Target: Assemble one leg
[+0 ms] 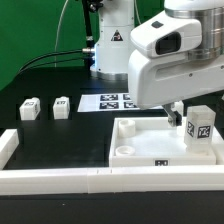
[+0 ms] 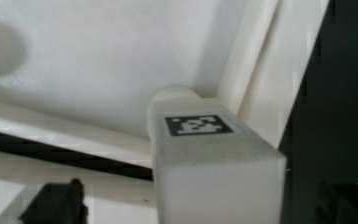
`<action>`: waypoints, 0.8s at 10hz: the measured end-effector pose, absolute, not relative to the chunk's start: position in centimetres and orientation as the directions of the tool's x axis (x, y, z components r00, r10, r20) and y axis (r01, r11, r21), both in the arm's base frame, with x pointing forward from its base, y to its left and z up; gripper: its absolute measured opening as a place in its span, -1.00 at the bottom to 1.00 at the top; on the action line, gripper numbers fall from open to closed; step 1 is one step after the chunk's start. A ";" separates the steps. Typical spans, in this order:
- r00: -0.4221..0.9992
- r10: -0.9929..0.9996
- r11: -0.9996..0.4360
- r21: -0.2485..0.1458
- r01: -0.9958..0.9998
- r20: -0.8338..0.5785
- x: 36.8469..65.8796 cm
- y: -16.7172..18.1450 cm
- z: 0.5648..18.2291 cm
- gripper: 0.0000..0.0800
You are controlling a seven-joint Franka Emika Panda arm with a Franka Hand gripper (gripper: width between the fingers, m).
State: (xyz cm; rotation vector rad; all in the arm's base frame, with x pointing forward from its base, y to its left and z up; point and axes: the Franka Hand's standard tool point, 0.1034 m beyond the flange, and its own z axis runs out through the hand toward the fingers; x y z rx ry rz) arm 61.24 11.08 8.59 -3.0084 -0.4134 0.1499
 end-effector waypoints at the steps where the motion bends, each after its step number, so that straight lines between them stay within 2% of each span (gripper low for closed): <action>1: 0.958 0.273 -0.958 -0.113 0.263 -0.084 61.2 11.1 8.6 0.60; 2: 0.958 0.273 -0.958 -0.113 0.263 -0.084 61.2 11.1 8.6 0.18; 3: 0.958 0.273 -0.958 -0.113 0.263 -0.084 61.2 11.1 8.6 0.18; 4: 0.958 0.273 -0.958 -0.113 0.263 -0.084 61.2 11.1 8.6 -0.28; 8: 0.965 0.246 -0.965 -0.112 0.236 -0.087 61.2 11.1 8.6 -0.27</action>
Offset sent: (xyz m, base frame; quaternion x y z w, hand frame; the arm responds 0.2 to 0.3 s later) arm 0.0000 0.0000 0.0000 0.0000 0.0000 0.0000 1.0000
